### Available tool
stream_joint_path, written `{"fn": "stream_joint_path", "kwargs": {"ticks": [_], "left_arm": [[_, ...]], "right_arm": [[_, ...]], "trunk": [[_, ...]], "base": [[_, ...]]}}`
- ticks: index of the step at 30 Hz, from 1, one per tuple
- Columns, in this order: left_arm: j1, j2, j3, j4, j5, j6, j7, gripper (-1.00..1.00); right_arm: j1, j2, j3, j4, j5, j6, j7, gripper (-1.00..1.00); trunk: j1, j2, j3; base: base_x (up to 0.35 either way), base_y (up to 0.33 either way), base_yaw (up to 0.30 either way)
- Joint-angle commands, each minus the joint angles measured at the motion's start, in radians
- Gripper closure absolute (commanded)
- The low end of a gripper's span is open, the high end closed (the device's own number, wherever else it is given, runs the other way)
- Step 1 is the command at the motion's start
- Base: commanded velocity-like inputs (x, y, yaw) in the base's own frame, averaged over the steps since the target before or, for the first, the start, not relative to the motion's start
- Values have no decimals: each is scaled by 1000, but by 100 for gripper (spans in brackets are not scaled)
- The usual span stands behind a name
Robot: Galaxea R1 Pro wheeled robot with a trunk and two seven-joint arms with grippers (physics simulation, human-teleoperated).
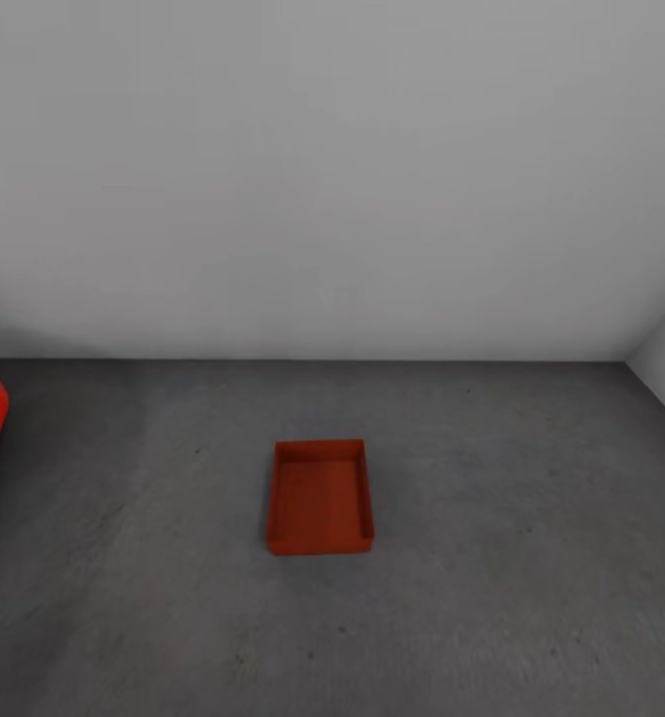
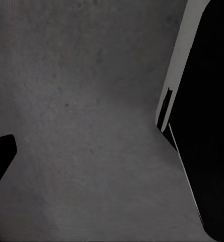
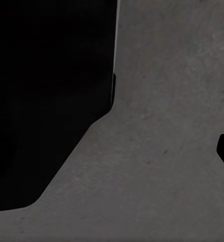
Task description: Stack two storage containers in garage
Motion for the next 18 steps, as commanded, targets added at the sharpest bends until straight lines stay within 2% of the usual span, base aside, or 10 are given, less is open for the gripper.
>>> {"fn": "stream_joint_path", "kwargs": {"ticks": [1,6,18], "left_arm": [[2,-1,0,1,8,-12,1,-100],[12,-7,0,0,8,-56,3,-100],[14,-13,-2,-21,-5,-72,2,-100]], "right_arm": [[-1,0,-3,3,10,-5,-6,-100],[0,0,-3,3,9,-6,-4,-100],[0,1,-3,3,10,-4,-4,-100]], "trunk": [[0,-1,1],[0,-1,9],[0,-1,28]], "base": [[0,0,0],[0,0,0],[0,0,0]]}}
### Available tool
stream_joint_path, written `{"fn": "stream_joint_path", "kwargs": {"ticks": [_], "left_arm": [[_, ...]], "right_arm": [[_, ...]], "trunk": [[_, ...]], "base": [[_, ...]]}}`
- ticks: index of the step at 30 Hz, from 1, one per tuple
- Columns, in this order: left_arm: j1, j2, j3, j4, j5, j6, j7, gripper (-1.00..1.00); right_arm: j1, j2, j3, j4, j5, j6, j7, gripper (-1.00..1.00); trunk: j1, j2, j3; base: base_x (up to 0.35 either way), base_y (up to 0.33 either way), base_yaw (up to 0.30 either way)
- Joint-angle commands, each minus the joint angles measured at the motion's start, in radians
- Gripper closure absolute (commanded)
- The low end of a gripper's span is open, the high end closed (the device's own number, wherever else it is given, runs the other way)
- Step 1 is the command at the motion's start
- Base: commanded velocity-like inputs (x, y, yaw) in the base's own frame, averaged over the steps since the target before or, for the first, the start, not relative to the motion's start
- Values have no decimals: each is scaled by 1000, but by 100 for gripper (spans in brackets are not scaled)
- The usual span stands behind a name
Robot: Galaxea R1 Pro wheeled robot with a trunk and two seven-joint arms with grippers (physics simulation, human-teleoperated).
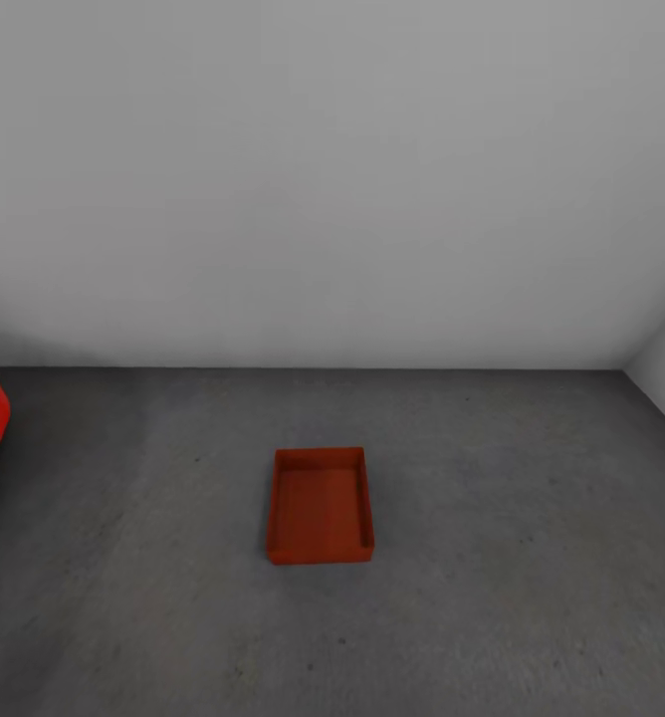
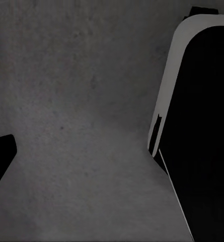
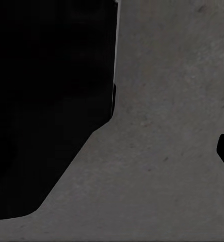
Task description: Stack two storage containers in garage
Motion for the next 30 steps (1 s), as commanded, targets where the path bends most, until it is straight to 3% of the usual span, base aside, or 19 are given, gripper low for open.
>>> {"fn": "stream_joint_path", "kwargs": {"ticks": [1,30], "left_arm": [[-1,0,0,1,9,-5,0,-100],[0,-1,3,0,10,-5,0,-100]], "right_arm": [[-1,0,-3,3,10,-5,-6,-100],[-1,0,-3,3,11,15,9,-100]], "trunk": [[0,-1,1],[0,-1,48]], "base": [[0,0,0],[0,0,0]]}}
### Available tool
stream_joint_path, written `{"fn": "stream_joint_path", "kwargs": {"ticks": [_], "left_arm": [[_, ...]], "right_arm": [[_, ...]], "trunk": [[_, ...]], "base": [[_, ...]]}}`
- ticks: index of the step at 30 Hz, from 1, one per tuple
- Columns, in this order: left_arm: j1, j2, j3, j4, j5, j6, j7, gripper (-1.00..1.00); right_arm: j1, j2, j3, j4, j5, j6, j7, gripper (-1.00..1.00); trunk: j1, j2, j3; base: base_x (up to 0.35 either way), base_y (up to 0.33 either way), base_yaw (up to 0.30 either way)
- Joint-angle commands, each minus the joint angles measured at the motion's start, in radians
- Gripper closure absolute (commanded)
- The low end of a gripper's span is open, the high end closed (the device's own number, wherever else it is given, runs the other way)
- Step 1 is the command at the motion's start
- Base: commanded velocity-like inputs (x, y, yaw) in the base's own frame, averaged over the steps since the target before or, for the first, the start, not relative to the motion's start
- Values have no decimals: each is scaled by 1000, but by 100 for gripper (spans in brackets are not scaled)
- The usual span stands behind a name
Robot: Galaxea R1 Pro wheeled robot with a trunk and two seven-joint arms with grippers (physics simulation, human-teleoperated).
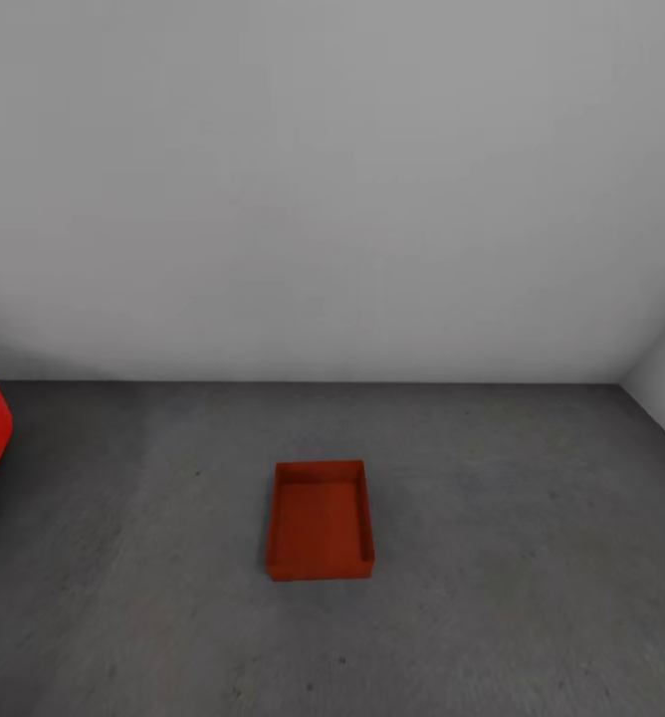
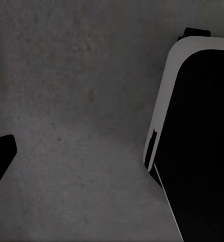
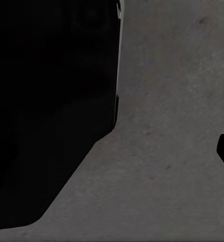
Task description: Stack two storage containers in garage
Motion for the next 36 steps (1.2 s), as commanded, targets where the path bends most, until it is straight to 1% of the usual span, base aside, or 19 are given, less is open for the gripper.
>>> {"fn": "stream_joint_path", "kwargs": {"ticks": [1,36], "left_arm": [[-1,0,0,1,8,-4,0,-100],[-1,0,0,1,8,-4,0,-100]], "right_arm": [[-1,0,-3,3,10,-6,-6,-100],[-1,1,-3,3,9,-9,-4,-100]], "trunk": [[0,-1,1],[0,-1,57]], "base": [[0,0,0],[0,0,0]]}}
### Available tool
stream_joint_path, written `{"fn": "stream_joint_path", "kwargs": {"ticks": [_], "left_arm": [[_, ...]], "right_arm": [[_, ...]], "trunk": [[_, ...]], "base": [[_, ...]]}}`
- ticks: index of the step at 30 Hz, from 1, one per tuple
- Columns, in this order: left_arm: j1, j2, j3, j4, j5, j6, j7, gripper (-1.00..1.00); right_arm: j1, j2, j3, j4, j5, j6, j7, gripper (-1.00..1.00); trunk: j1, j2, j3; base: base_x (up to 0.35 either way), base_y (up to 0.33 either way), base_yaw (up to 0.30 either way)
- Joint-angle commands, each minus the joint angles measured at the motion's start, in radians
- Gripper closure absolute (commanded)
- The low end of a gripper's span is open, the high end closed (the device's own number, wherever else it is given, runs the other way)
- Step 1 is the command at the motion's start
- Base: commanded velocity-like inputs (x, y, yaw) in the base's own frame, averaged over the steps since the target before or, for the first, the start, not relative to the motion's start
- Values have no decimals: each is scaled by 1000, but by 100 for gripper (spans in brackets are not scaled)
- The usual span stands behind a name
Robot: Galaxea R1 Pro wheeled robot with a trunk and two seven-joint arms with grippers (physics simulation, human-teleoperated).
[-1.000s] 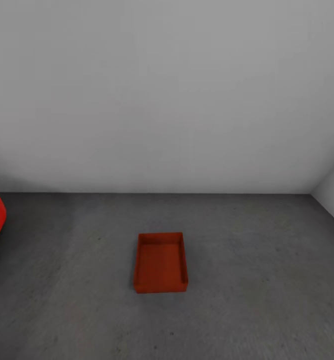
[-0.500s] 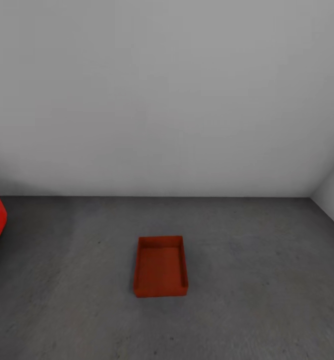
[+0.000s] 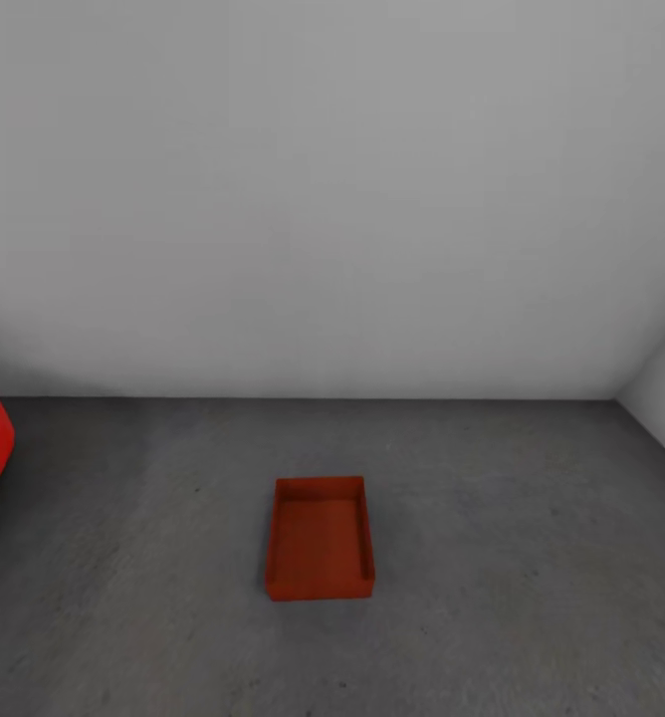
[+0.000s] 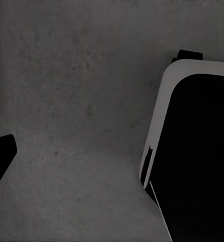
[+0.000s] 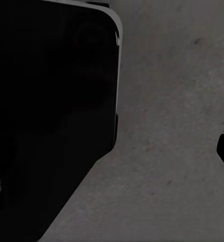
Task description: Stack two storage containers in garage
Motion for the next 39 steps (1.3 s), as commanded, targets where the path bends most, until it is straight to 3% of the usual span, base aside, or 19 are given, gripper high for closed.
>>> {"fn": "stream_joint_path", "kwargs": {"ticks": [1,39], "left_arm": [[-1,0,0,1,8,-4,0,-100],[-1,0,0,1,8,-4,0,-100]], "right_arm": [[-1,0,-3,3,9,-5,-6,-100],[-1,-1,-3,3,10,-5,-6,-100]], "trunk": [[0,-1,0],[0,-1,62]], "base": [[0,0,0],[0,0,0]]}}
